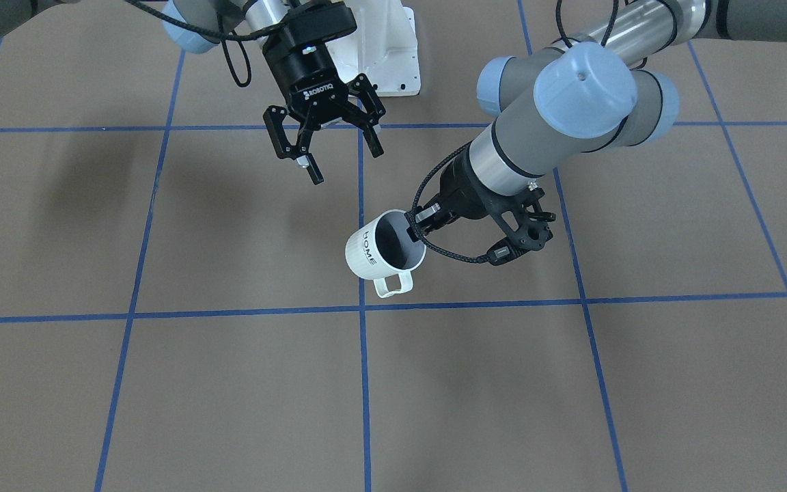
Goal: Left arm hands cup to right arm to dump lemon
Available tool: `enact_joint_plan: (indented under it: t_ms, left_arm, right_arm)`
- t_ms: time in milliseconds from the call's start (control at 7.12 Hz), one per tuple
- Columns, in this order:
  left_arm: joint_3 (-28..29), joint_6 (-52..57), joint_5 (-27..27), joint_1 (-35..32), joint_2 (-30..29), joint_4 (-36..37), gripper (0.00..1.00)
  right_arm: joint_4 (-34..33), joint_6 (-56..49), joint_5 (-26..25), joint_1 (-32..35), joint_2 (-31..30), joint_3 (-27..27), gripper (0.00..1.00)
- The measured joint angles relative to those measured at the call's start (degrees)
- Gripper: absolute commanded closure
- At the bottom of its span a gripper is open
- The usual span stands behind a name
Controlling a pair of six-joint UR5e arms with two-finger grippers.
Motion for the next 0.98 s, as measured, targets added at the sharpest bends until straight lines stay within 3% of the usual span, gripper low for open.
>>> enact_joint_plan:
  t_ms: [281,562,983]
  left_arm:
    - [-1.2,3.7,0.1,-0.9,2.9,0.0,1.0]
    - [-4.2,8.6,0.2,-2.0,7.2,0.0,1.0]
    - [-12.1,25.2,3.0,-4.5,20.7,0.2,1.0]
  right_arm:
    - [-2.7,8.0,15.4,7.2,-1.3,0.0,0.01]
    - [-10.1,8.5,27.8,13.5,-3.5,-0.1,0.02]
    - [-20.6,2.3,44.4,25.0,-9.8,-0.6,0.0]
